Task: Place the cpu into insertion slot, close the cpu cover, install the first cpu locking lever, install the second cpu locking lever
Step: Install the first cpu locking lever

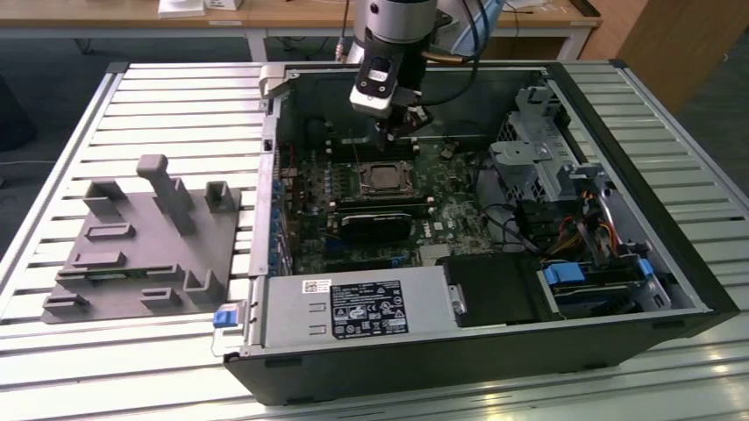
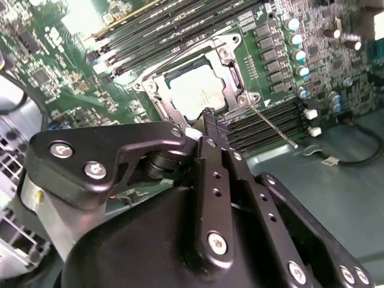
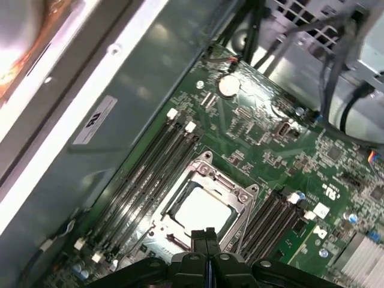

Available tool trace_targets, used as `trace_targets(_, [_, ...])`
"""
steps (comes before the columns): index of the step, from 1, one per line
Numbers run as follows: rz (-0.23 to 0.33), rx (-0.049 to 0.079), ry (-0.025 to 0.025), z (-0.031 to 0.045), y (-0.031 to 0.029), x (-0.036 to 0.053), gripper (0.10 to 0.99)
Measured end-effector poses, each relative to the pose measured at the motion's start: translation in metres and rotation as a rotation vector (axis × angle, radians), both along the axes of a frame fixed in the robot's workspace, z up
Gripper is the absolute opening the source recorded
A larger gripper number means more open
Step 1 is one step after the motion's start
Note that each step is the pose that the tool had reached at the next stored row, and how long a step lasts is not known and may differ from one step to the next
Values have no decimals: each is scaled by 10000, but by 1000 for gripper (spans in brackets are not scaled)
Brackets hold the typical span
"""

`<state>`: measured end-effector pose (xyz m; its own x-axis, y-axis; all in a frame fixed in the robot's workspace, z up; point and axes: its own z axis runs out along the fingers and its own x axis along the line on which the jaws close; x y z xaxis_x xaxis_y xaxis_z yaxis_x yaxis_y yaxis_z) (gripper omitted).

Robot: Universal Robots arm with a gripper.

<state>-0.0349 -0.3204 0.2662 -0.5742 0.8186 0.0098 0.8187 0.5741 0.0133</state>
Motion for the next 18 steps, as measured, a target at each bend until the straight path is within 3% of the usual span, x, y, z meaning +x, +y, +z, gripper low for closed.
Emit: trace_targets(18, [2395,-1,0,0,0,0,114])
